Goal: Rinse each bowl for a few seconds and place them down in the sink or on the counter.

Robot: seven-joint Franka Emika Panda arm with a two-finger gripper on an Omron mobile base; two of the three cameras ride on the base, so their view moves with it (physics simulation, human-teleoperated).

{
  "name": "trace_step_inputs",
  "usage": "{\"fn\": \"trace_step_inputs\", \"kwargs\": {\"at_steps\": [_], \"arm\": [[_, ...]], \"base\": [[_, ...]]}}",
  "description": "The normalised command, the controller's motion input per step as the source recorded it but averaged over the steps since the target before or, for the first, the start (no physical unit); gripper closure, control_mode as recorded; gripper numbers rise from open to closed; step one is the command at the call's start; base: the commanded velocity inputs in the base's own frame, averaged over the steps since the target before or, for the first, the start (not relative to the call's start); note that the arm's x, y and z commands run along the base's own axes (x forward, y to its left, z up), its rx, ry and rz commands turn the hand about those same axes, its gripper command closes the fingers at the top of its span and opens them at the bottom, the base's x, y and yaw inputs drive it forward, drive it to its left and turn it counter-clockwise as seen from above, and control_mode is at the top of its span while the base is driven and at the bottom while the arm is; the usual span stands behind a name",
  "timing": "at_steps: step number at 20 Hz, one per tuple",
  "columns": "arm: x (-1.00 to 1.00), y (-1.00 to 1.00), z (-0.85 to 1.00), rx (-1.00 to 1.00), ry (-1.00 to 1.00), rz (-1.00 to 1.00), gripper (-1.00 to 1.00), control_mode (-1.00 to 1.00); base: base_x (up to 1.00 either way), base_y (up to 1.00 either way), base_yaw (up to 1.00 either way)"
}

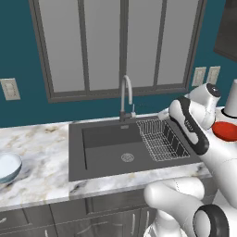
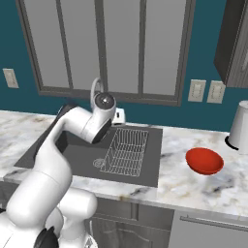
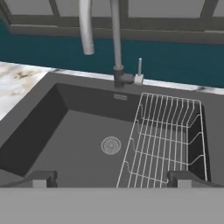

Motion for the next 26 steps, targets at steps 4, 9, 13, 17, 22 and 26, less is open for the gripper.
{"fn": "trace_step_inputs", "kwargs": {"at_steps": [4, 9, 13, 17, 22, 26], "arm": [[0.18, -0.04, -0.06, 0.00, -0.08, 0.05, -1.00, -1.00], [0.18, 0.00, -0.08, 0.00, -0.07, 0.05, -1.00, -1.00], [0.18, -0.03, -0.12, 0.00, -0.09, 0.04, -1.00, -1.00], [0.16, 0.00, -0.14, 0.00, -0.10, 0.05, -1.00, -1.00], [0.13, 0.00, -0.14, 0.00, -0.12, 0.06, -1.00, -1.00], [0.12, 0.00, -0.15, 0.00, -0.11, 0.06, -1.00, -1.00]], "base": [[0.00, 0.00, 0.00], [0.00, 0.00, 0.00], [0.00, 0.00, 0.00], [0.00, 0.00, 0.00], [0.00, 0.00, 0.00], [0.00, 0.00, 0.00]]}}
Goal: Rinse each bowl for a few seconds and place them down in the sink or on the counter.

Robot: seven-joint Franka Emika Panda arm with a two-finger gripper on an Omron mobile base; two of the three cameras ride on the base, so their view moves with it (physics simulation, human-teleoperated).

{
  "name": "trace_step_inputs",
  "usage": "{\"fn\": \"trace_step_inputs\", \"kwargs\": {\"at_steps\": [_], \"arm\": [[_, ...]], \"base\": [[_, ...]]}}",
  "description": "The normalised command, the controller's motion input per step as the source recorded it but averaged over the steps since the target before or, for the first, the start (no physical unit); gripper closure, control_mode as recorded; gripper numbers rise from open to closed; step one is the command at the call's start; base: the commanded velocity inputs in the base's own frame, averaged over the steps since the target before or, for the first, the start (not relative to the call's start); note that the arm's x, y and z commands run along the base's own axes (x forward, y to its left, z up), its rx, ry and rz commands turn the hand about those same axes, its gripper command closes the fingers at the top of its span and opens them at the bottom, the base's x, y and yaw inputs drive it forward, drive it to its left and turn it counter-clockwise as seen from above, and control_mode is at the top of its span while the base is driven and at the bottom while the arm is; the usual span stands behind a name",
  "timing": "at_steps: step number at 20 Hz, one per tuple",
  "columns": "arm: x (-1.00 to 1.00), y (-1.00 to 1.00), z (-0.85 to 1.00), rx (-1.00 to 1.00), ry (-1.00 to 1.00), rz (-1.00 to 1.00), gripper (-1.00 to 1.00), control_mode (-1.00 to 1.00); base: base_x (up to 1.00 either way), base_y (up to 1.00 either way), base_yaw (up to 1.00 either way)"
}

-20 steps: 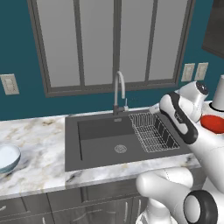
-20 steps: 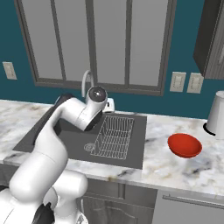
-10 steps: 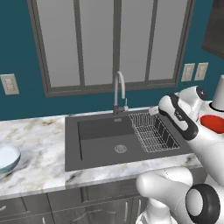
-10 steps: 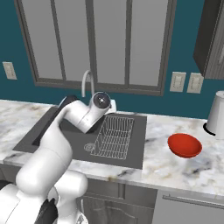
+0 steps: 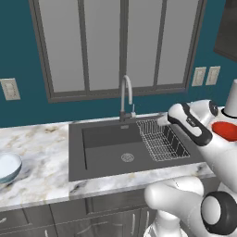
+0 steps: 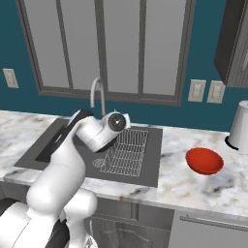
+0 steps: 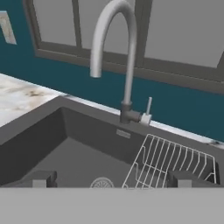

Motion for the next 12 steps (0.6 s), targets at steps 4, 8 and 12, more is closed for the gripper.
{"fn": "trace_step_inputs", "kwargs": {"at_steps": [4, 8, 12], "arm": [[0.05, 0.00, -0.13, 0.00, -0.15, 0.06, -1.00, -1.00], [0.06, 0.00, -0.09, 0.00, -0.17, 0.06, -1.00, -1.00], [0.09, 0.00, -0.07, 0.00, -0.14, 0.05, -1.00, -1.00]], "base": [[0.00, 0.00, 0.00], [0.00, 0.00, 0.00], [0.00, 0.00, 0.00]]}}
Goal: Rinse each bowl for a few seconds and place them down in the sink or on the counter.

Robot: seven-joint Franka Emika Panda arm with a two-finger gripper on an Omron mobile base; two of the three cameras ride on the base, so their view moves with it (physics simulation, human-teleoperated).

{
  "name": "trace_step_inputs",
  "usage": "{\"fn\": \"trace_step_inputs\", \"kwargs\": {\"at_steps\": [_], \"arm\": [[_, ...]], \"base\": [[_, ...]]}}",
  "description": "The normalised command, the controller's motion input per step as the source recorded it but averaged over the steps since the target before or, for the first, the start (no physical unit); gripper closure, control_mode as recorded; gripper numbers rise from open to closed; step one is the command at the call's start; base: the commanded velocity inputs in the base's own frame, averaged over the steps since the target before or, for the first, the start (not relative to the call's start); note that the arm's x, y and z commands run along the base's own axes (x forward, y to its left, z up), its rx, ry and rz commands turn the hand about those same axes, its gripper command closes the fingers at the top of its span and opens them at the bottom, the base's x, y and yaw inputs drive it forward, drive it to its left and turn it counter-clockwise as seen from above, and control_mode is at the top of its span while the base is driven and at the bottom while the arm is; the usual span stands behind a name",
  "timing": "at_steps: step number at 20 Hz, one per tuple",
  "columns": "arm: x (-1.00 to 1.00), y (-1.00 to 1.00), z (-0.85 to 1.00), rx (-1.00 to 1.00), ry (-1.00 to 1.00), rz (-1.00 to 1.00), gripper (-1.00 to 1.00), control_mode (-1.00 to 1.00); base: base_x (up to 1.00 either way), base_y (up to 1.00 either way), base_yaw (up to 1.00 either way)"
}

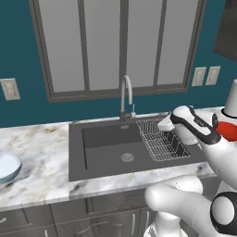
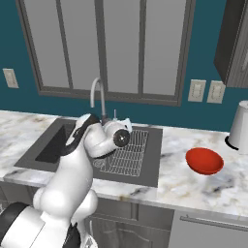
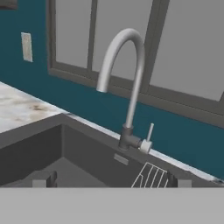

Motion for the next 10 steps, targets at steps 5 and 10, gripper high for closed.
{"fn": "trace_step_inputs", "kwargs": {"at_steps": [5, 10], "arm": [[0.21, 0.00, -0.03, 0.02, -0.06, 0.04, -1.00, -1.00], [0.24, 0.00, 0.00, 0.08, 0.00, 0.05, -1.00, -1.00]], "base": [[0.00, 0.00, 0.00], [0.00, 0.00, 0.00]]}}
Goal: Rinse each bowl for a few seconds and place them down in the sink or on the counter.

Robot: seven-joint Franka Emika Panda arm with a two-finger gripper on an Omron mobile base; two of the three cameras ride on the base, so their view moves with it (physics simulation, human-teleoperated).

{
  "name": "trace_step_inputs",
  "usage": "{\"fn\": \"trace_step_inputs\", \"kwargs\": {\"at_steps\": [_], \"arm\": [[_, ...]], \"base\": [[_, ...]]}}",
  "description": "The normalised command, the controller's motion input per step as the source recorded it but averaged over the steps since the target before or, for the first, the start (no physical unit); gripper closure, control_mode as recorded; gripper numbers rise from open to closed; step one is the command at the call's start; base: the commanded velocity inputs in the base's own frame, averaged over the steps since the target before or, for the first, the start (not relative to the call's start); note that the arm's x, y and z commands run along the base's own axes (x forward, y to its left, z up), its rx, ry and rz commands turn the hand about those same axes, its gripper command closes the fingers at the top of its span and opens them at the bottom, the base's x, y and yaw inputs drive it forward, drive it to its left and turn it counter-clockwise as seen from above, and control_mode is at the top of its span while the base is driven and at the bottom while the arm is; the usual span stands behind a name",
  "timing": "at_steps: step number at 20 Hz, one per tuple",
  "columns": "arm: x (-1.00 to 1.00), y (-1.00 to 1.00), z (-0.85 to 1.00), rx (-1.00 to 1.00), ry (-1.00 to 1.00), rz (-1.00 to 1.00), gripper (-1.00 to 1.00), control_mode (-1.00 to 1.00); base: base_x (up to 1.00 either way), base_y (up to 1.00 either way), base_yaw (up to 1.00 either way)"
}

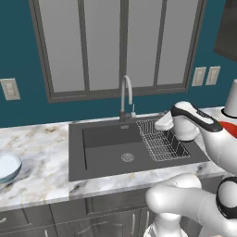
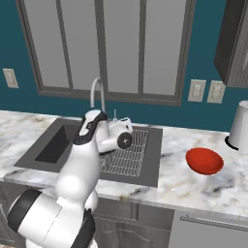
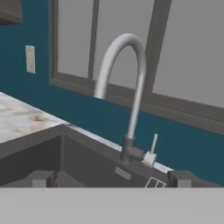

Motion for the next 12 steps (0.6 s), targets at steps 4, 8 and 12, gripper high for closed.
{"fn": "trace_step_inputs", "kwargs": {"at_steps": [4, 8, 12], "arm": [[0.22, 0.00, -0.03, 0.12, 0.00, 0.05, -1.00, -1.00], [0.23, 0.00, -0.10, 0.14, -0.02, 0.05, -1.00, -1.00], [0.21, 0.00, -0.07, 0.07, -0.06, 0.05, -1.00, -1.00]], "base": [[0.00, 0.00, 0.00], [0.00, 0.00, 0.00], [0.00, 0.00, 0.00]]}}
